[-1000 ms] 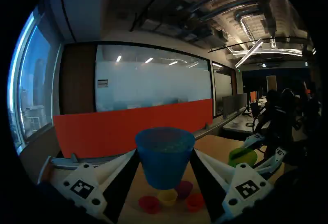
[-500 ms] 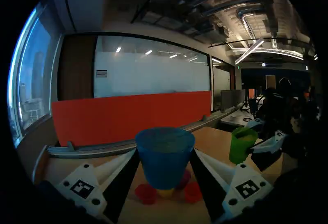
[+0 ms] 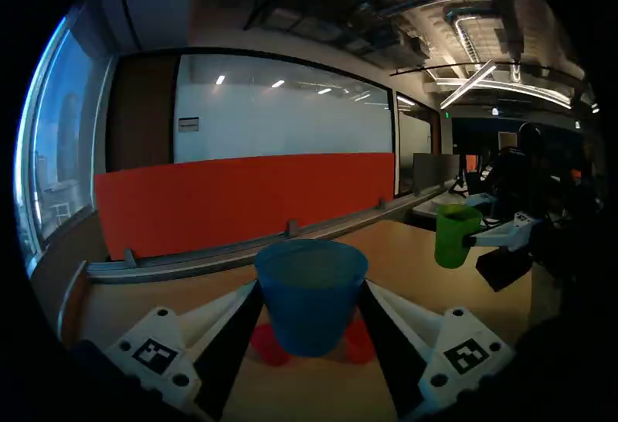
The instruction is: Pour water
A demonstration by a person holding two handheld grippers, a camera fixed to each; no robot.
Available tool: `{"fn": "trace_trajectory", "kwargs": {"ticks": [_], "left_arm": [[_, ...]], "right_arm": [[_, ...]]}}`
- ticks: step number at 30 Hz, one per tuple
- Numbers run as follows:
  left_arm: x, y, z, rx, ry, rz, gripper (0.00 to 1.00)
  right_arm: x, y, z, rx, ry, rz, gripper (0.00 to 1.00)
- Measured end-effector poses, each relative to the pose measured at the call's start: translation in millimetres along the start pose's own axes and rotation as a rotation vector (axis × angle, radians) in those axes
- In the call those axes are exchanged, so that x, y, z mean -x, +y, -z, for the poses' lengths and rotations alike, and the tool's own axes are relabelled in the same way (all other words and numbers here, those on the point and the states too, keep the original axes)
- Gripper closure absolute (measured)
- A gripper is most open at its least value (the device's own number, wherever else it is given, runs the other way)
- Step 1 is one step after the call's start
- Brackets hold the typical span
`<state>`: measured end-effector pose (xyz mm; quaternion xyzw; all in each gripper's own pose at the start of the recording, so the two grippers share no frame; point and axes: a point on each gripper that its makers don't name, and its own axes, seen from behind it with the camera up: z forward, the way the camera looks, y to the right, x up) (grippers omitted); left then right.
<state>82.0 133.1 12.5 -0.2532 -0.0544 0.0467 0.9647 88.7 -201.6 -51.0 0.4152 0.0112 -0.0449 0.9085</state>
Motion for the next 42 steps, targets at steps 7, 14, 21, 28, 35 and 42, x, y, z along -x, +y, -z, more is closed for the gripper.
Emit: {"fn": "trace_trajectory", "kwargs": {"ticks": [7,14,21,28,35,42], "left_arm": [[16.5,3.1,0.7,0.010,-0.037,-0.024,0.17],[33.6,7.9,-1.3,0.024,-0.076,-0.045,0.17],[54.5,11.6,-4.9,0.038,-0.125,-0.051,0.17],[69.5,12.2,-7.7,0.046,-0.153,-0.053,0.17],[82.7,10.6,-10.3,0.049,-0.184,-0.068,0.17],[100.0,15.7,-13.7,0.063,-0.228,-0.084,0.16]], "right_arm": [[5.3,7.7,3.1,0.014,-0.009,-0.007,0.12],[13.9,6.6,0.9,0.004,-0.032,-0.006,0.12],[30.0,5.2,-2.4,-0.006,-0.066,-0.003,0.12],[43.7,7.0,-5.5,-0.013,-0.091,-0.015,0.12],[54.4,8.0,-7.1,-0.021,-0.113,-0.028,0.12],[70.3,8.8,-8.4,-0.031,-0.148,-0.034,0.12]]}}
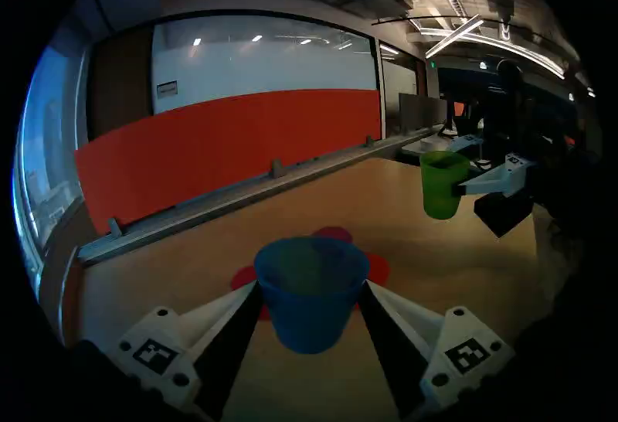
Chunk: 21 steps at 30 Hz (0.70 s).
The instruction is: Pour water
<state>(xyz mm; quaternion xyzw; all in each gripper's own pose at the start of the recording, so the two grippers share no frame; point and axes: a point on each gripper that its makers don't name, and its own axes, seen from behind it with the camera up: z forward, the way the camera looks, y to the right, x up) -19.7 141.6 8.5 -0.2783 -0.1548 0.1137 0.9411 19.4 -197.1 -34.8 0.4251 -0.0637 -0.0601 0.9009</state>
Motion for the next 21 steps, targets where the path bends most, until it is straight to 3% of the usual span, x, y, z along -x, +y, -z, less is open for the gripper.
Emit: {"fn": "trace_trajectory", "kwargs": {"ticks": [9,21], "left_arm": [[22.9,8.2,-4.9,0.025,-0.071,-0.036,0.16],[53.6,8.0,-11.0,0.050,-0.170,-0.051,0.16]], "right_arm": [[21.6,0.6,-4.9,-0.009,-0.056,0.002,0.12],[53.7,3.3,-12.0,-0.034,-0.147,-0.005,0.12]]}}
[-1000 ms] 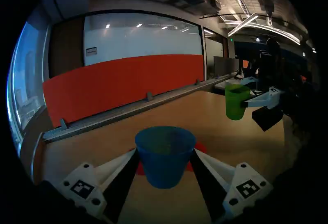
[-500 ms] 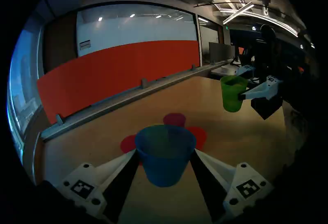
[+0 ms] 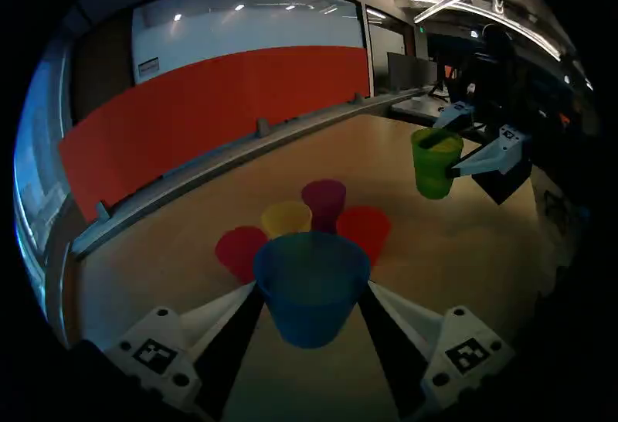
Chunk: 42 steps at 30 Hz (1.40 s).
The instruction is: Pour water
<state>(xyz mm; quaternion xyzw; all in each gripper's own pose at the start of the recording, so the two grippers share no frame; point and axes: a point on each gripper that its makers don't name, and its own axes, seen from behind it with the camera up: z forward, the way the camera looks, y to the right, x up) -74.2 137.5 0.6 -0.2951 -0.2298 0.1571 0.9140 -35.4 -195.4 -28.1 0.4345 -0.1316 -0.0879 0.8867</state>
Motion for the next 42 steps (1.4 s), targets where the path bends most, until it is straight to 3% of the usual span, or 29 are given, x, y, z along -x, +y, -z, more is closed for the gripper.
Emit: {"fn": "trace_trajectory", "kwargs": {"ticks": [17,42], "left_arm": [[40.1,2.7,-23.3,0.047,-0.140,-0.056,0.16],[73.9,5.8,-42.5,0.095,-0.247,-0.094,0.16]], "right_arm": [[39.1,-4.6,-18.8,-0.050,-0.133,0.011,0.12],[72.3,-3.4,-27.5,-0.058,-0.226,0.036,0.12]]}}
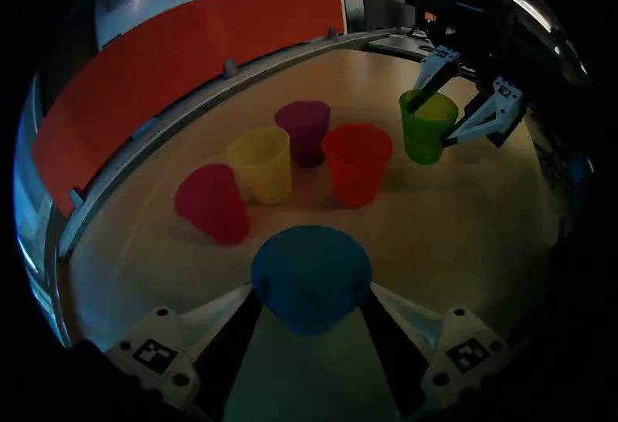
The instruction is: Pour water
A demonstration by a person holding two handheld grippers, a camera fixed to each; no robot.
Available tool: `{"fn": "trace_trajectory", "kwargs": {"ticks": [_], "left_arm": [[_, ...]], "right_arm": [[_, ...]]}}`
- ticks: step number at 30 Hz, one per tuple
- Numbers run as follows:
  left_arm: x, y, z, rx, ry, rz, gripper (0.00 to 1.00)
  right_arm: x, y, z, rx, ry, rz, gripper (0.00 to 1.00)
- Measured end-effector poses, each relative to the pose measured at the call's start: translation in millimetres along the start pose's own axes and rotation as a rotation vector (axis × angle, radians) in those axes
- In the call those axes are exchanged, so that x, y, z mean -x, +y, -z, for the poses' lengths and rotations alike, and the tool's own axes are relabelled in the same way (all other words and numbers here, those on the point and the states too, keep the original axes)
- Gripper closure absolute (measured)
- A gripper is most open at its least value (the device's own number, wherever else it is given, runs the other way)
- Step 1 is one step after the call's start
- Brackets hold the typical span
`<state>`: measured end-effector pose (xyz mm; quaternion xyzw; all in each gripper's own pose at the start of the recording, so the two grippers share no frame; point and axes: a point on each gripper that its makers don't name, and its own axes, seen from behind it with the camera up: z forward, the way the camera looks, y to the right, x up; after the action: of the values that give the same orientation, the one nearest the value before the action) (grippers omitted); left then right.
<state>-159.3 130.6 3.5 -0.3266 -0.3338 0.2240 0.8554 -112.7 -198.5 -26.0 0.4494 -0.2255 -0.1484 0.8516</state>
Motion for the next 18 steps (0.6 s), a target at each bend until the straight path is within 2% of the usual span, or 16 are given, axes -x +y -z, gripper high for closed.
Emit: {"fn": "trace_trajectory", "kwargs": {"ticks": [8,18], "left_arm": [[2.9,2.6,-4.2,0.009,0.007,0.019,0.16],[8.2,1.3,-1.7,0.012,0.011,0.033,0.16]], "right_arm": [[4.3,-0.6,-3.5,-0.002,-0.005,-0.003,0.11],[8.2,-0.1,-6.8,0.001,-0.011,-0.006,0.11]]}}
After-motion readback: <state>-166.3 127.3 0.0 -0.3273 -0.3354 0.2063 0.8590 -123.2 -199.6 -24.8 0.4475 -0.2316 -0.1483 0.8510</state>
